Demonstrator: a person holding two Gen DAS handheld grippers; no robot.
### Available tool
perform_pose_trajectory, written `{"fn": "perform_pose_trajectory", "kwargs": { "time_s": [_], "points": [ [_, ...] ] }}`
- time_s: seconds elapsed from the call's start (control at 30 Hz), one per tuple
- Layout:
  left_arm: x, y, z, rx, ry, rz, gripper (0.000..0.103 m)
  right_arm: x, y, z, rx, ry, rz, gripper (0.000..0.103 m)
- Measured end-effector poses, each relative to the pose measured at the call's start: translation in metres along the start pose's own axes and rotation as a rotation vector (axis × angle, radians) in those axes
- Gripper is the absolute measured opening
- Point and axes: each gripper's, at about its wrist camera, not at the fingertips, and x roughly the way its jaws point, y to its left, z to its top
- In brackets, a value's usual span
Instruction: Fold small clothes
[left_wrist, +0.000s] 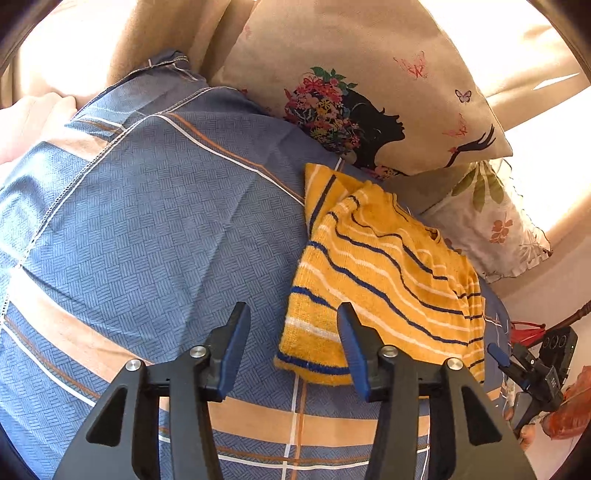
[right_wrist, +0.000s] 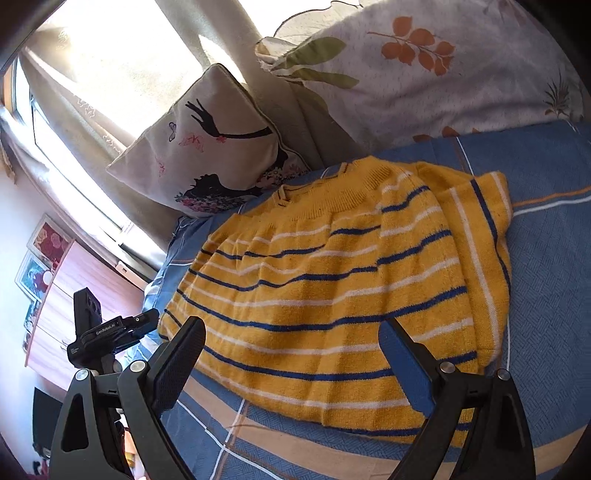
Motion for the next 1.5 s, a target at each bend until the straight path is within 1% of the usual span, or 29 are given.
{"fn": "perform_pose_trajectory", "kwargs": {
  "time_s": [0.1, 0.17, 0.2, 0.23, 0.27, 0.3, 0.33, 0.37, 0.4, 0.43, 0.47, 0.53, 0.57, 0.6, 0.67, 0.73, 0.8, 0.9, 1.0, 1.03, 1.07, 1.1, 1.13, 1.17, 1.23, 1.3, 1.33, 1.43, 1.5],
  "points": [
    [0.008, -0.004, -0.006, 0.003, 0.016, -0.03, 0.048, 0.005, -0.005, 0.003, 0.006, 0.015, -0.031, 0.097],
    [0.009, -0.007, -0.009, 0.01, 0.02, -0.045, 0.048, 0.009, -0.026, 0.005, 0.049, 0.026, -0.053, 0.097],
    [0.009, -0.008, -0.01, 0.011, 0.017, -0.049, 0.049, 0.011, -0.04, 0.006, 0.076, 0.033, -0.08, 0.097],
    [0.008, -0.008, -0.011, 0.009, 0.013, -0.055, 0.049, 0.012, -0.057, 0.007, 0.105, 0.034, -0.114, 0.095],
    [0.007, -0.007, -0.011, 0.002, 0.01, -0.064, 0.049, 0.011, -0.072, 0.008, 0.146, 0.027, -0.098, 0.085],
    [0.006, -0.005, -0.012, -0.01, 0.006, -0.075, 0.051, 0.006, -0.082, 0.009, 0.193, 0.008, -0.068, 0.082],
    [0.005, -0.003, -0.012, -0.025, 0.002, -0.087, 0.053, -0.001, -0.086, 0.011, 0.226, -0.01, -0.06, 0.081],
    [0.004, 0.0, -0.012, -0.041, -0.004, -0.097, 0.055, -0.008, -0.082, 0.013, 0.225, -0.038, -0.088, 0.084],
    [0.004, 0.002, -0.012, -0.056, -0.008, -0.107, 0.055, -0.015, -0.073, 0.016, 0.193, -0.066, -0.155, 0.088],
    [0.004, 0.004, -0.012, -0.069, -0.011, -0.113, 0.056, -0.02, -0.061, 0.02, 0.148, -0.089, -0.199, 0.093],
    [0.005, 0.005, -0.012, -0.079, -0.015, -0.115, 0.056, -0.022, -0.05, 0.023, 0.114, -0.097, -0.192, 0.094],
    [0.008, 0.007, -0.014, -0.095, -0.024, -0.111, 0.057, -0.019, -0.029, 0.031, 0.085, -0.085, -0.125, 0.094],
    [0.011, 0.008, -0.014, -0.103, -0.024, -0.107, 0.06, -0.015, -0.016, 0.035, 0.067, -0.071, -0.093, 0.094],
    [0.014, 0.009, -0.015, -0.114, -0.02, -0.098, 0.064, -0.007, -0.002, 0.038, 0.042, -0.05, -0.065, 0.094],
    [0.02, 0.01, -0.017, -0.138, -0.018, -0.077, 0.066, 0.013, 0.029, 0.044, -0.017, 0.003, -0.026, 0.094],
    [0.023, 0.01, -0.018, -0.146, -0.031, -0.079, 0.067, 0.037, 0.061, 0.047, -0.081, 0.05, 0.009, 0.094],
    [0.024, 0.007, -0.02, -0.162, -0.05, -0.084, 0.073, 0.063, 0.094, 0.049, -0.142, 0.106, 0.042, 0.094],
    [0.03, 0.001, -0.027, -0.215, -0.049, -0.164, 0.083, 0.11, 0.134, 0.051, -0.205, 0.214, 0.079, 0.094],
    [0.038, -0.011, -0.034, -0.213, -0.04, -0.218, 0.083, 0.164, 0.165, 0.054, -0.264, 0.324, 0.054, 0.094],
    [0.039, -0.015, -0.036, -0.204, -0.038, -0.238, 0.081, 0.18, 0.172, 0.055, -0.273, 0.36, 0.037, 0.094],
    [0.042, -0.017, -0.038, -0.208, -0.03, -0.266, 0.062, 0.197, 0.177, 0.056, -0.277, 0.399, 0.018, 0.094],
    [0.046, -0.018, -0.04, -0.216, -0.01, -0.292, 0.04, 0.213, 0.182, 0.056, -0.285, 0.443, -0.011, 0.094],
    [0.05, -0.018, -0.042, -0.225, 0.006, -0.32, 0.034, 0.228, 0.186, 0.056, -0.298, 0.48, -0.049, 0.094],
    [0.051, -0.017, -0.044, -0.238, 0.003, -0.331, 0.031, 0.24, 0.191, 0.056, -0.317, 0.504, -0.086, 0.094],
    [0.049, -0.016, -0.047, -0.243, -0.022, -0.33, 0.03, 0.258, 0.201, 0.052, -0.366, 0.556, -0.143, 0.094],
    [0.048, -0.017, -0.049, -0.242, -0.035, -0.332, 0.03, 0.275, 0.209, 0.049, -0.39, 0.603, -0.164, 0.096],
    [0.047, -0.018, -0.049, -0.238, -0.04, -0.329, 0.03, 0.282, 0.213, 0.047, -0.398, 0.623, -0.189, 0.099],
    [0.044, -0.021, -0.051, -0.238, -0.05, -0.323, 0.03, 0.303, 0.218, 0.042, -0.437, 0.644, -0.298, 0.099],
    [0.04, -0.021, -0.053, -0.235, -0.053, -0.314, 0.027, 0.314, 0.225, 0.034, -0.505, 0.661, -0.367, 0.099]
  ]
}}
